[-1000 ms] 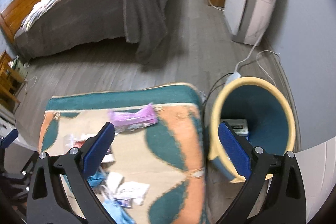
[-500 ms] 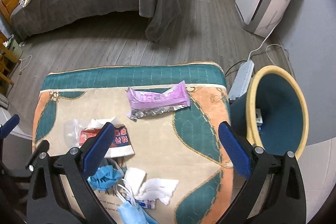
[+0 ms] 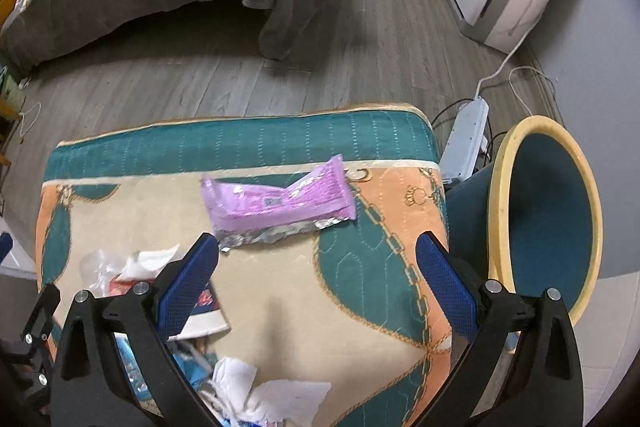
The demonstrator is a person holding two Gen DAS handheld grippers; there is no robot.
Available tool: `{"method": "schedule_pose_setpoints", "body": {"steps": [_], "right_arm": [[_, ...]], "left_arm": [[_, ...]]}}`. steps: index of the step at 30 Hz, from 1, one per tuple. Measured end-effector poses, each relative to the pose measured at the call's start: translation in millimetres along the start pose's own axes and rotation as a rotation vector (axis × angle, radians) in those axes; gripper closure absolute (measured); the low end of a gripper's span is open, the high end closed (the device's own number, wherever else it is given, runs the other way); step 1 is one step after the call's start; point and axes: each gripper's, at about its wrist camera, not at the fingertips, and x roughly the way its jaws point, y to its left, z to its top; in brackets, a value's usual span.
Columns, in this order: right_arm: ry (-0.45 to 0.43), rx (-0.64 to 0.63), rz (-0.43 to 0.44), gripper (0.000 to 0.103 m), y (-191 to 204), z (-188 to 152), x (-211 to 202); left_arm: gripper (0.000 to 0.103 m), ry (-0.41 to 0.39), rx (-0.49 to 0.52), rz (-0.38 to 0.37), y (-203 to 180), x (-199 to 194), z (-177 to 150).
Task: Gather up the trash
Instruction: 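Grasp the purple-silver wrapper with right tool while left tool grasps clear plastic bag, then carry the wrapper and plastic bag over the teal bin with both tools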
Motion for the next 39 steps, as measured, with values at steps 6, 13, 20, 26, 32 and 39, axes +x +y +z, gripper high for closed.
{"method": "schedule_pose_setpoints", "body": {"steps": [6,13,20,26,32,39], "right_arm": [[0.041,0.061,0.030,0.006,-11.3,1.3,17.4],[0.038,0.108,0.094,0.008,-3.0,6.3,31.9],[0.055,0.014,0.090,0.016,25.9,14.1,53.6],[0.093,0.019,0.130,0.050,26.1,9.7,59.0],[0.106,0.012,0.162,0.079,23.4,4.8,41.7],[0.029,-0.023,0.171,0.090,17.0,-2.0,-5.8]], "left_arm": [[0.008,0.078,-0.032,-0.052,6.4,17.3,-8.8],[0.027,0.163,-0.004,-0.105,-4.4,39.3,-18.6],[0.036,0.186,0.046,-0.138,-19.9,53.0,-23.3],[0.078,0.199,0.040,-0.217,-23.8,53.5,-22.7],[0.096,0.126,0.079,-0.205,-31.5,31.1,-17.2],[0.097,-0.011,0.116,-0.144,-34.4,-10.0,-4.4]]}}
